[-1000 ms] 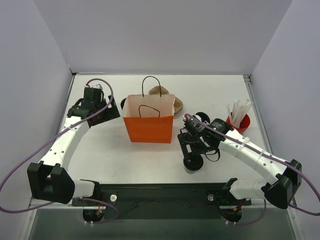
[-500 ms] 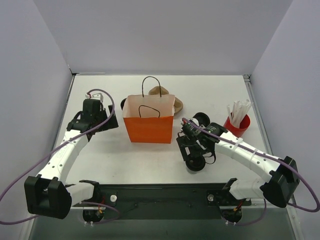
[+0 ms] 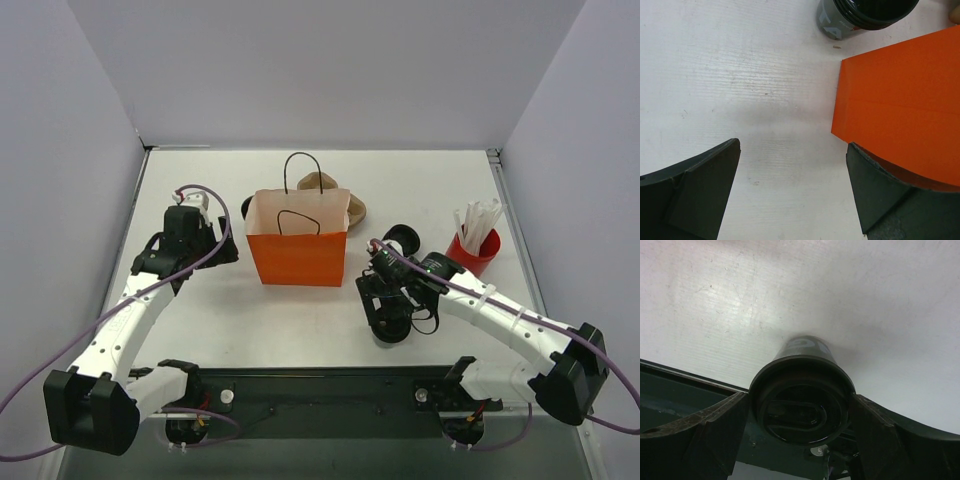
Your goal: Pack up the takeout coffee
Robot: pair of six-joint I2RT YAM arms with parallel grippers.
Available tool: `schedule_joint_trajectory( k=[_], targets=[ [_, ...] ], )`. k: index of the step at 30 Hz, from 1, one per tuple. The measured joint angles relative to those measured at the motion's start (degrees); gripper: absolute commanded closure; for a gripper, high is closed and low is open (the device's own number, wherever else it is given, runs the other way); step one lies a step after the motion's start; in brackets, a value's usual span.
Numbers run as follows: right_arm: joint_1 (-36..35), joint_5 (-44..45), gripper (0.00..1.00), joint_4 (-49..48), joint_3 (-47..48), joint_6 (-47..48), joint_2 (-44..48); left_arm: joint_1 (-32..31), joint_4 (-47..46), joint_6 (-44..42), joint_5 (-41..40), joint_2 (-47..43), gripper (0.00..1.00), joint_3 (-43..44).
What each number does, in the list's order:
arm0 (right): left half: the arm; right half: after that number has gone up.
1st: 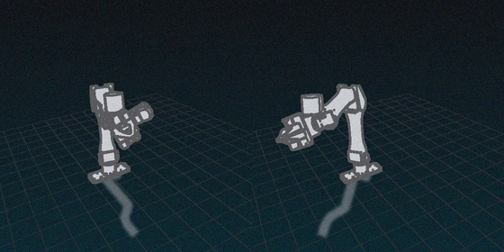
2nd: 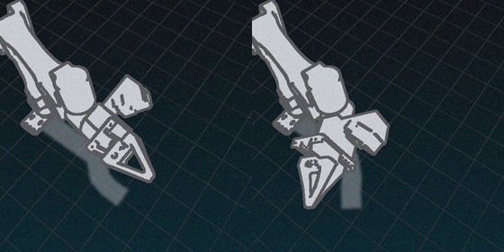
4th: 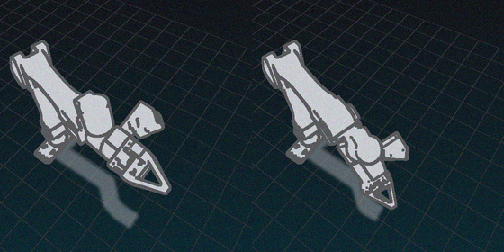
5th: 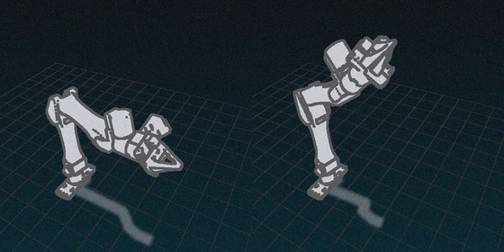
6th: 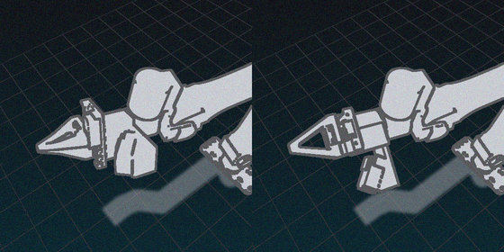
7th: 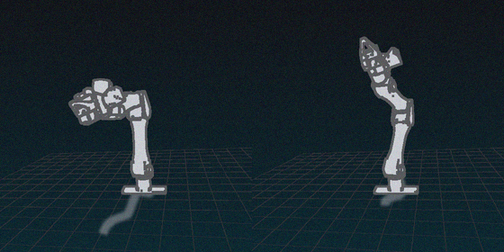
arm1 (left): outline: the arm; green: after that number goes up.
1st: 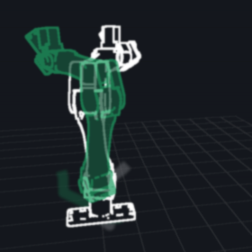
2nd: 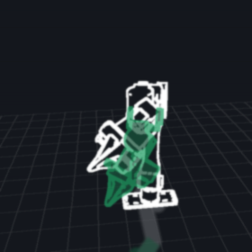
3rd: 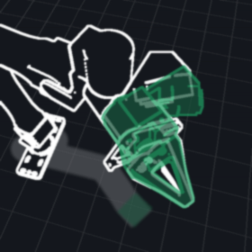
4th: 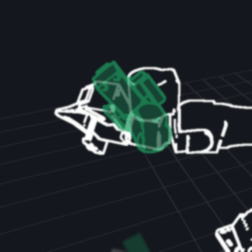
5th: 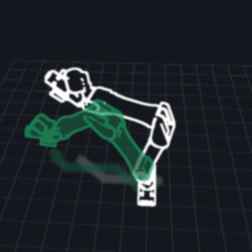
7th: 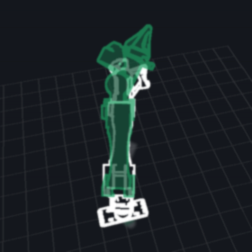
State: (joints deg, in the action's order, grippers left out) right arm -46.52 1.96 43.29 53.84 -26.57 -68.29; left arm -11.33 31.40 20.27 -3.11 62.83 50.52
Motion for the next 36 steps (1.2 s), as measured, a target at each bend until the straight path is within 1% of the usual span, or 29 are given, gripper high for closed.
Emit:
schedule_joint_trajectory(
  k=[8,20,23,26,27,30,36],
  targets=[
    [0.0,-0.3,0.18,0.7,-0.6,-1.1,3.9,-0.1,0.0,0.0,-0.3,-1.2,0.03,-1.0],
    [0.0,-1.0,0.22,1.0,-2.9,-1.1,4.1,-0.1,0.0,0.1,-0.9,-1.2,0.03,-1.3],
    [0.0,-1.0,0.25,1.1,-3.8,-1.1,4.1,-0.1,0.0,0.1,-1.0,-1.2,0.03,-1.3],
    [0.0,-1.0,0.32,0.9,-3.9,-1.0,4.3,-0.1,0.0,0.1,-1.2,-1.3,0.03,-1.3],
    [0.0,-1.0,0.36,0.9,-4.0,-1.0,4.3,-0.1,0.0,0.2,-1.2,-1.4,0.03,-1.3],
    [0.0,-0.9,0.39,0.8,-4.2,-0.8,4.7,-0.2,0.1,0.2,-1.5,-1.6,0.03,-1.3],
    [0.0,-0.9,0.41,1.2,-4.3,0.1,6.1,-0.2,1.6,0.1,-1.6,-1.4,0.10,0.7]
  ],
)
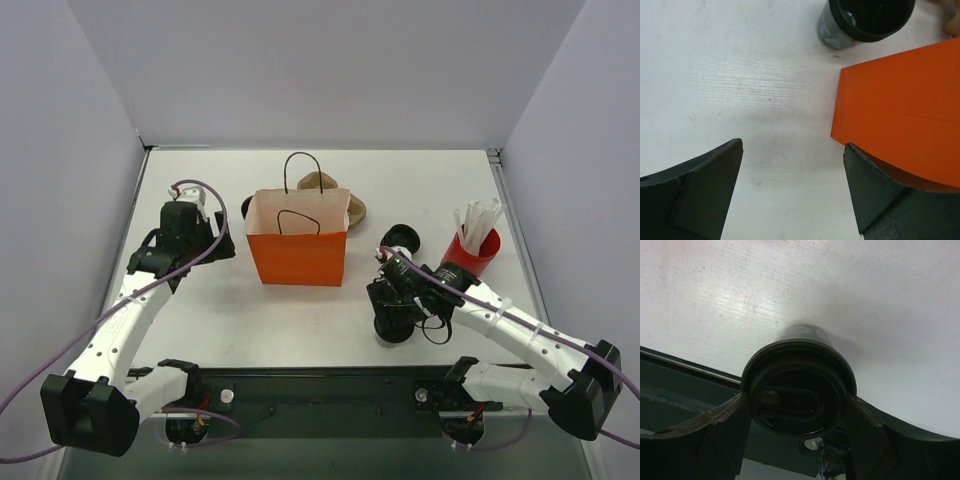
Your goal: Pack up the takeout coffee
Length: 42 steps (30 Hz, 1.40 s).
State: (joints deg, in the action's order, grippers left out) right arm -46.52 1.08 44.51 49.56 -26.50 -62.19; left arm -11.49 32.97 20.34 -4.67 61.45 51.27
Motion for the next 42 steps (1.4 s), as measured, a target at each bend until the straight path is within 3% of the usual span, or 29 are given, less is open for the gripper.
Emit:
schedule_joint_trajectory(
  k=[13,21,37,42],
  targets=[
    [1.3,2.1,0.41,0.4,10.8,8.9,-1.8,-1.7,-0.5,-1.7,1.2,6.3,0.15,16.2],
    [1.6,0.8,0.41,0.5,11.1,10.4,-1.9,-2.1,-2.4,-0.7,1.1,4.1,0.18,16.6],
    [1.6,1.7,0.41,2.9,17.7,10.4,-0.5,-2.7,-8.0,3.7,14.7,4.5,0.27,16.7],
    [1.6,2.2,0.42,4.8,21.5,10.7,-0.5,-3.6,-7.8,4.7,16.4,5.1,0.35,16.7]
  ],
)
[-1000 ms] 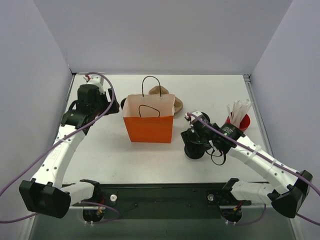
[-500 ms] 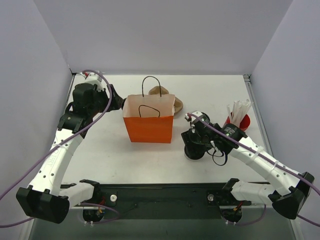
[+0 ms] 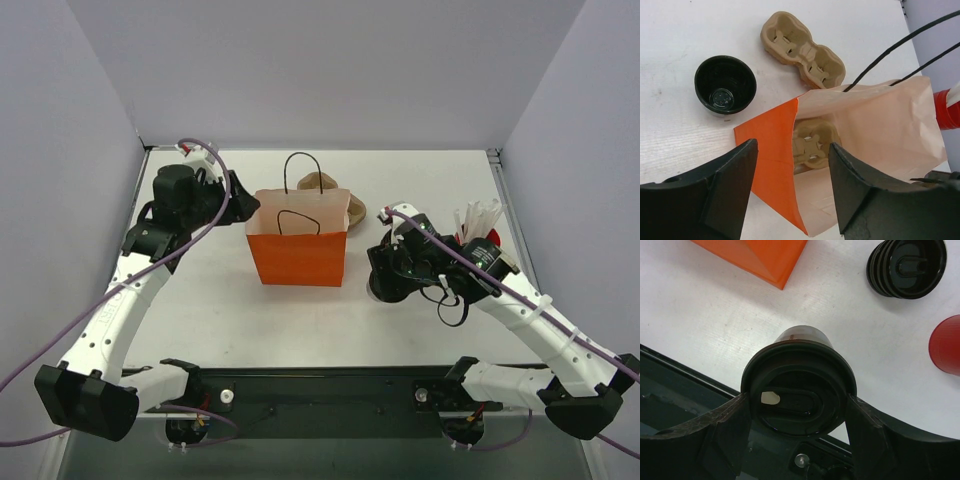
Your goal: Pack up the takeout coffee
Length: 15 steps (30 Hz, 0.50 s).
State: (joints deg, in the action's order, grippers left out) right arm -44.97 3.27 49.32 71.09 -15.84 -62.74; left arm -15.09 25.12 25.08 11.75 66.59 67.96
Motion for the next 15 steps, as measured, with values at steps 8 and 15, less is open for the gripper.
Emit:
schedule_joint_trajectory(
  k=[8,15],
  targets=[
    [0.0,3.8,0.43,1.2,10.9,2.2,0.0,-0.8,3.5,-2.8,-1.7,0.9,0.65,-0.5],
    [0.0,4.3,0.45,-0.4,22.9,7.0,0.3,-0.9,3.4,-5.1,-1.6,0.3,1.00,-1.1]
  ],
)
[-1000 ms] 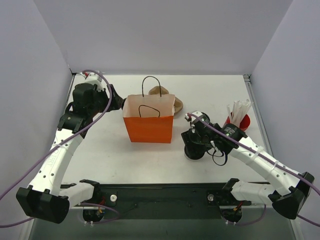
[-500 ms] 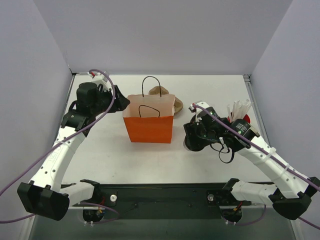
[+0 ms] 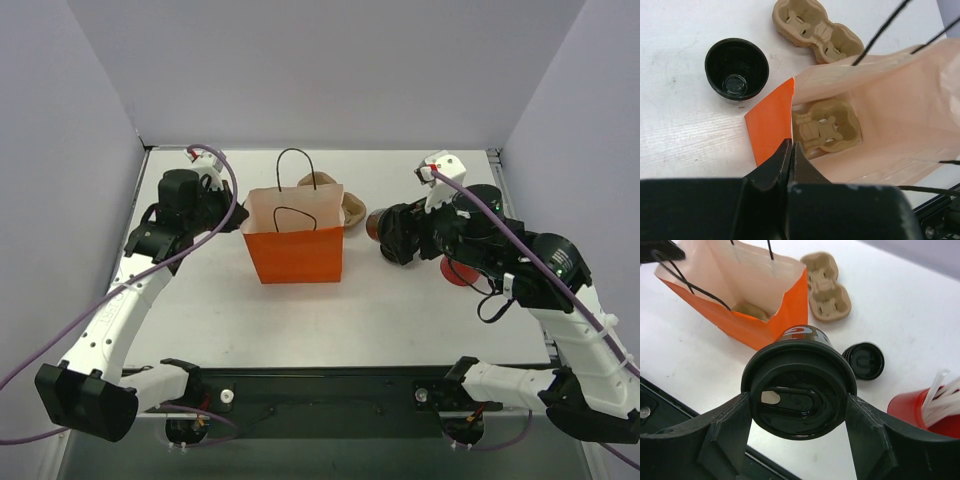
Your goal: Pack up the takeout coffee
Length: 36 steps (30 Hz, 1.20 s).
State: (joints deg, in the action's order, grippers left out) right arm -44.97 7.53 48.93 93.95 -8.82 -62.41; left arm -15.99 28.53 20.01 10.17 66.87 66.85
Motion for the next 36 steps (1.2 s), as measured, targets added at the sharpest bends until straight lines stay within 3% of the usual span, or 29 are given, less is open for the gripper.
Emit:
schedule_joint_trajectory(
  k=[7,15,19,29,30,32,34,35,36],
  targets=[
    [-0.3,-5.7,0.45,-4.7,3.6,9.0,0.2,-2.4,0.4,-1.7,3.4,-3.1,1.00,0.0],
    [-4.5,-13.6,0.46,-9.2,4.5,16.5,-2.1,-5.4,-2.9,-1.2,7.3,-15.0,1.00,-7.4],
    [-8.0,-13.7,0.46,-9.3,3.2,20.7,-3.8,-5.4,-6.3,-1.0,10.7,-19.5,1.00,-13.4],
    [-17.8,-6.1,0.48,-8.9,-4.9,26.9,-8.0,-5.4,-7.7,-1.6,14.1,-20.1,1.00,-16.1],
    [-18.2,-5.3,0.48,-8.8,-5.5,27.2,-8.5,-5.4,-7.6,-1.8,14.1,-20.2,0.94,-16.4],
    [-18.4,-4.4,0.48,-8.8,-6.2,27.6,-9.6,-5.4,-7.1,-2.2,14.0,-20.0,0.72,-16.3],
    [-18.6,-3.6,0.48,-8.9,-6.3,27.9,-10.5,-5.4,-6.4,-2.7,13.2,-20.0,0.61,-16.2],
    [-18.8,-3.2,0.48,-8.9,-6.3,28.0,-10.7,-5.4,-5.9,-2.7,12.6,-20.0,0.51,-16.2],
    [-18.9,-3.0,0.48,-8.9,-6.3,28.0,-10.9,-5.4,-5.1,-2.7,12.0,-20.0,0.48,-16.0]
  ],
)
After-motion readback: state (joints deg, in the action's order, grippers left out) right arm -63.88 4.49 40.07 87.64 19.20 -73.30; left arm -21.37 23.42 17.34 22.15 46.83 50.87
